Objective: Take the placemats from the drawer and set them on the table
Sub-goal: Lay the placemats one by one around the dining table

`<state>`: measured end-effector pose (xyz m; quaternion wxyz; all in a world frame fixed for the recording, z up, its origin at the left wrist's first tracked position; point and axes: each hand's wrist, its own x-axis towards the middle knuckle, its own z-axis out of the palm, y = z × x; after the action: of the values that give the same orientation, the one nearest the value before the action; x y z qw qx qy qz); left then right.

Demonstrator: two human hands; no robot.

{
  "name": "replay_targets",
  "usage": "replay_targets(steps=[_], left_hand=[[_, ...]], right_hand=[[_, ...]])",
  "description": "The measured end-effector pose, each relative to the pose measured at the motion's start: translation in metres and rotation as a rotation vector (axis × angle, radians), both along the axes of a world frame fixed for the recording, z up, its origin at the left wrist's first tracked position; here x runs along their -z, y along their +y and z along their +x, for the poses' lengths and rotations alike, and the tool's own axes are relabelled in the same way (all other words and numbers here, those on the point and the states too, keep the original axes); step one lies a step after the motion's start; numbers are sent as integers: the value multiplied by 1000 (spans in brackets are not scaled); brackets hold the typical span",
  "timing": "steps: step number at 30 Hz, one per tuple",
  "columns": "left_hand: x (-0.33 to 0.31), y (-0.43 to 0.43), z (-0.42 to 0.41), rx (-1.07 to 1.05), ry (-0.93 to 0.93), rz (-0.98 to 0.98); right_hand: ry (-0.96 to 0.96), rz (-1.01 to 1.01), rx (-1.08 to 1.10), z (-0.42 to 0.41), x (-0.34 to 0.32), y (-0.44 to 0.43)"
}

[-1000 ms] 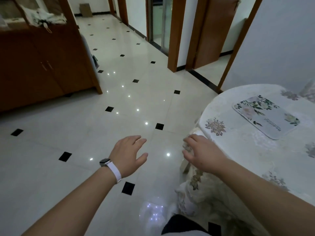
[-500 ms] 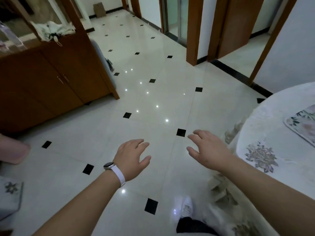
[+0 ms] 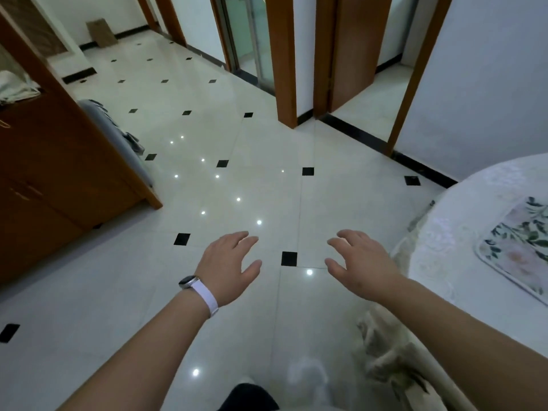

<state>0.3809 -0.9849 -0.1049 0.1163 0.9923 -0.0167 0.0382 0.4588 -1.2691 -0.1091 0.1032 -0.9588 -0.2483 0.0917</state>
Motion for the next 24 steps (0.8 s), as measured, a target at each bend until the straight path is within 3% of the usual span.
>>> replay_targets(steps=[16,24], left_hand=[[20,151,290,372,-75,-125],[21,137,383,558,-47,-172]], right_hand=[[-91,-83,406,183,-30,122],[-55,-104,597,214,-34,118]])
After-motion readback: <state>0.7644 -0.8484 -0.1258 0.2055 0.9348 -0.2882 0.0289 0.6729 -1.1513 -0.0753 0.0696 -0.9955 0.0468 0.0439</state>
